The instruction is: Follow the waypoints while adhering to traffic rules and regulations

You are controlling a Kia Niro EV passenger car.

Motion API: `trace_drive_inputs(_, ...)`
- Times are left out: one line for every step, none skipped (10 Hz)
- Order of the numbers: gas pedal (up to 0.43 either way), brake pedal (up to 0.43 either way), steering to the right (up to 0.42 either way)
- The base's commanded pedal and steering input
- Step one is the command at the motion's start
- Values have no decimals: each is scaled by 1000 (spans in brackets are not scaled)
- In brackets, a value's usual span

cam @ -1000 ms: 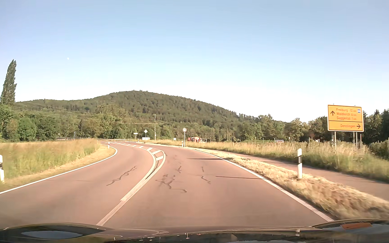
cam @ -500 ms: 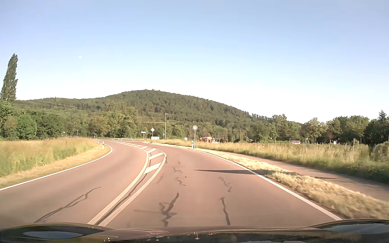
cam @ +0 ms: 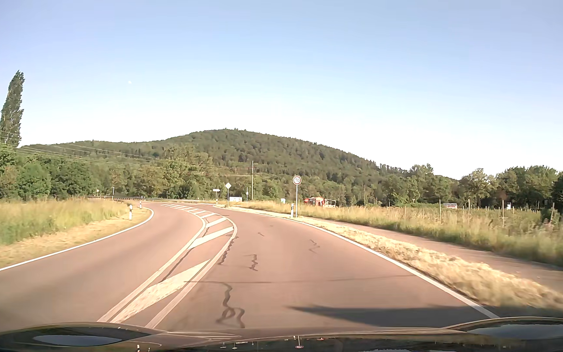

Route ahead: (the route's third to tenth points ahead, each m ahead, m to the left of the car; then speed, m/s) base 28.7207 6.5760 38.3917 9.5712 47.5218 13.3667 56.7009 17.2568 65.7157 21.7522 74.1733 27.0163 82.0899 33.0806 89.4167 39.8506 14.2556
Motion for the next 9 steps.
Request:
trace_drive_inputs(138,0,-30)
trace_drive_inputs(150,0,-31)
trace_drive_inputs(150,0,-32)
trace_drive_inputs(157,0,-34)
trace_drive_inputs(157,0,-35)
trace_drive_inputs(157,0,-37)
trace_drive_inputs(157,0,-39)
trace_drive_inputs(157,0,-42)
trace_drive_inputs(157,0,-44)
